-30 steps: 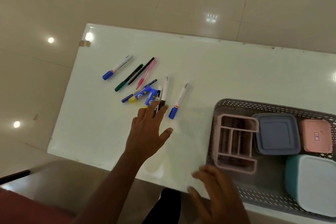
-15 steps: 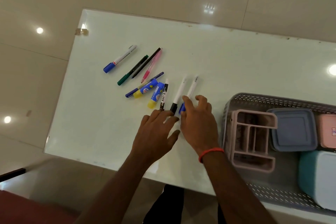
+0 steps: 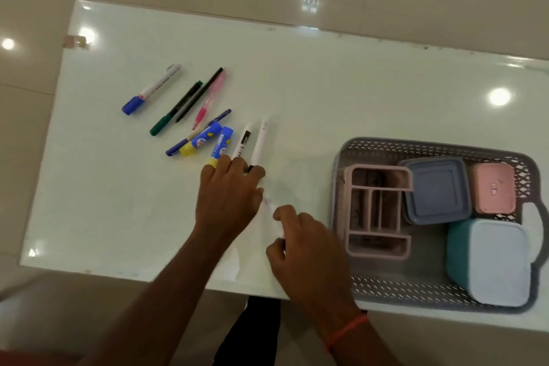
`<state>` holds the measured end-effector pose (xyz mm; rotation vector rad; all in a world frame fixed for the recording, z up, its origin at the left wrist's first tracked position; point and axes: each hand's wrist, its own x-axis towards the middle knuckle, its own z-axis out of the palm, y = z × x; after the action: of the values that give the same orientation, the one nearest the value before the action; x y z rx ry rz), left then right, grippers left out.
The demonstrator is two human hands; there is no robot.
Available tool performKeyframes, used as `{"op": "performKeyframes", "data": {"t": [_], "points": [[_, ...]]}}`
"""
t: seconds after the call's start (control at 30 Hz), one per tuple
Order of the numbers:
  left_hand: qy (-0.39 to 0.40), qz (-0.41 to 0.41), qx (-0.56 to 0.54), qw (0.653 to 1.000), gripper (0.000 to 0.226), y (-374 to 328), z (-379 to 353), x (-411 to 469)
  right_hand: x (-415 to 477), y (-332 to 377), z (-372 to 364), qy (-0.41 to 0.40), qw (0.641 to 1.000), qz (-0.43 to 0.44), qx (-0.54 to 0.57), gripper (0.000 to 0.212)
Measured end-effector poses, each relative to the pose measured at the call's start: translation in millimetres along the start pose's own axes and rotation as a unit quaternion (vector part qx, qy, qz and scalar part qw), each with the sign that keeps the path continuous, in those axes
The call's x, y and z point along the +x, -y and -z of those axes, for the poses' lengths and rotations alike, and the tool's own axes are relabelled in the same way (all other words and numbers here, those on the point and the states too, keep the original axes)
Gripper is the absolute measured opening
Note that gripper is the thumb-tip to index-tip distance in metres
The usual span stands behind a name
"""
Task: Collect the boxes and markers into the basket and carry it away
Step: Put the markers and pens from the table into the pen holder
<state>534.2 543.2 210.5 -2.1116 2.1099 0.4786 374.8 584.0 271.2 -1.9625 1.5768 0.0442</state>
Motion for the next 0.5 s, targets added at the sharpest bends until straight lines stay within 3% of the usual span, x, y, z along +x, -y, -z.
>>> {"op": "performKeyframes", "data": {"t": [0.13,0.23,0.37,0.5], "points": [[-0.011,0.030,-0.035,0.999,0.017,-9.0,6.0,-2.2,-34.9,-21.5,27.3,-0.029,0.988,0.005,0.150,0.029],[-0.061,0.036,-0.103,0.992,0.012,-17.0,20.4,-14.4,-53.3,-49.9,48.4,-0.148,0.962,0.009,0.227,0.025],[-0.170,-0.016,-0.246,0.954,0.010,-33.6,46.5,-40.7,-75.1,-90.0,71.0,-0.283,0.920,-0.001,0.270,0.025],[-0.248,-0.062,-0.303,0.918,0.014,-63.7,80.2,-71.1,-87.7,-119.0,81.5,-0.341,0.893,-0.028,0.293,0.026]]}}
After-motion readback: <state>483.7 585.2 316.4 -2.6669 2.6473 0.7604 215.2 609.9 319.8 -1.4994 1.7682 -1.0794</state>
